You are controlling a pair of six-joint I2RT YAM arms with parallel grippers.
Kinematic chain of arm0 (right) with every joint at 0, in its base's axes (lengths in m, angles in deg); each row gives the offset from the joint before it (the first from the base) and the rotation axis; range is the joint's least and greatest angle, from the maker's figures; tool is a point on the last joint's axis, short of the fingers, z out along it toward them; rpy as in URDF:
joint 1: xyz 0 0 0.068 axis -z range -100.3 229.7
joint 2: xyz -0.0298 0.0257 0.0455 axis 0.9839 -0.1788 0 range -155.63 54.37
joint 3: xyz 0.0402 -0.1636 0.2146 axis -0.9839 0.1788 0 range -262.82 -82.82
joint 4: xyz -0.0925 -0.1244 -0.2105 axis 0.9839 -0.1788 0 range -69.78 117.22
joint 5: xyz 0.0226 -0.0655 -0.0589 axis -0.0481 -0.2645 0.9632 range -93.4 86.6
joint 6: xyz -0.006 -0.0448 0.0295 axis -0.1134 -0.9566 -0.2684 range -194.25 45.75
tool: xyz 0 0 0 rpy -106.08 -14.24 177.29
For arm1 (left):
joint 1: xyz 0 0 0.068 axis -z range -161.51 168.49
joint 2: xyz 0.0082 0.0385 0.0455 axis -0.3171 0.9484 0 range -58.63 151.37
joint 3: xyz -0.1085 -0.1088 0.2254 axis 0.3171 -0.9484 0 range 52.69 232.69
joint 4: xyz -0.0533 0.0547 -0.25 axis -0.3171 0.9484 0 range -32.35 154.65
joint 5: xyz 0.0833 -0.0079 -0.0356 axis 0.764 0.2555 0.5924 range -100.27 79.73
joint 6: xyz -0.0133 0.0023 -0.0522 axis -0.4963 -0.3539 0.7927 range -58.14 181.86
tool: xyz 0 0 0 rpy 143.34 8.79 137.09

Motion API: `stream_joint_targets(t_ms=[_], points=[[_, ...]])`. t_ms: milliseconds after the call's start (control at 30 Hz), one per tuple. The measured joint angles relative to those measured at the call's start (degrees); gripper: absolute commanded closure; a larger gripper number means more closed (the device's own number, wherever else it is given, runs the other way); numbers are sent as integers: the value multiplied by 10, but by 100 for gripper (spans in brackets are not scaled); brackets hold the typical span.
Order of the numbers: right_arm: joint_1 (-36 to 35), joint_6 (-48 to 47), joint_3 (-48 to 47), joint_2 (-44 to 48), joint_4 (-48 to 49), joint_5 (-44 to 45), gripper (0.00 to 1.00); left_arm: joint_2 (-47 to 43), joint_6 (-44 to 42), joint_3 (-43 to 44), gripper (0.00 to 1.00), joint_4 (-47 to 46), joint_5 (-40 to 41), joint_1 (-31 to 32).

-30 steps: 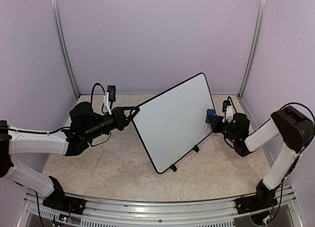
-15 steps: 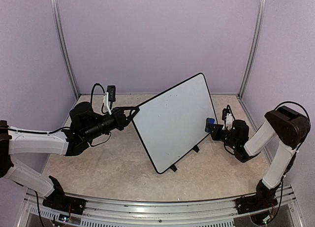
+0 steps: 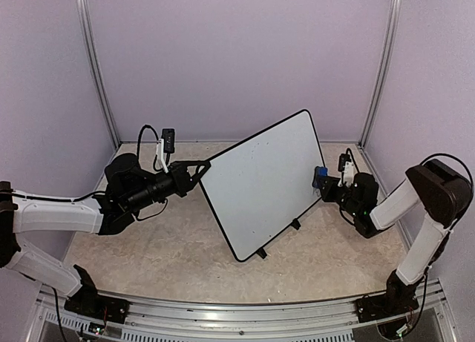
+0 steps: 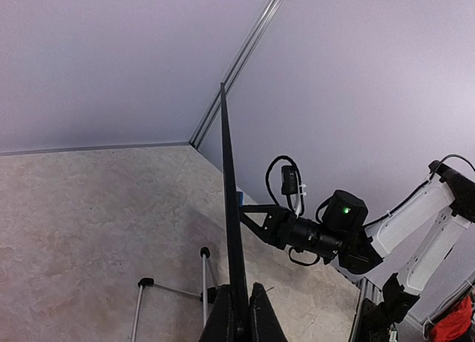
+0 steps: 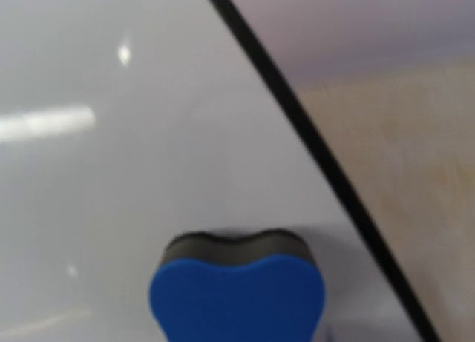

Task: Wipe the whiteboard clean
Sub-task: Erase the whiteboard at the center of the board.

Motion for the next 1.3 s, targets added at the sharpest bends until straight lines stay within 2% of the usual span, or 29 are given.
stream_joint_targets(t_ms=[167,300,533,733,1067,1300], points=[[1,14,46,-39,30,-5,77,0,2,0,100,0,2,0],[2,17,45,-41,29,-8,77,0,3,0,100,0,3,0],[7,5,-16,6,-31,-10,77,0,4,0,100,2,5,0],[22,3,-41,28,-38,-12,77,0,-4,0,100,-1,-4,0],[24,29,50,-41,35,-25,77,0,-1,0,100,-1,-3,0],[24,31,42,-37,18,-29,77,0,0,0,100,-1,-2,0]])
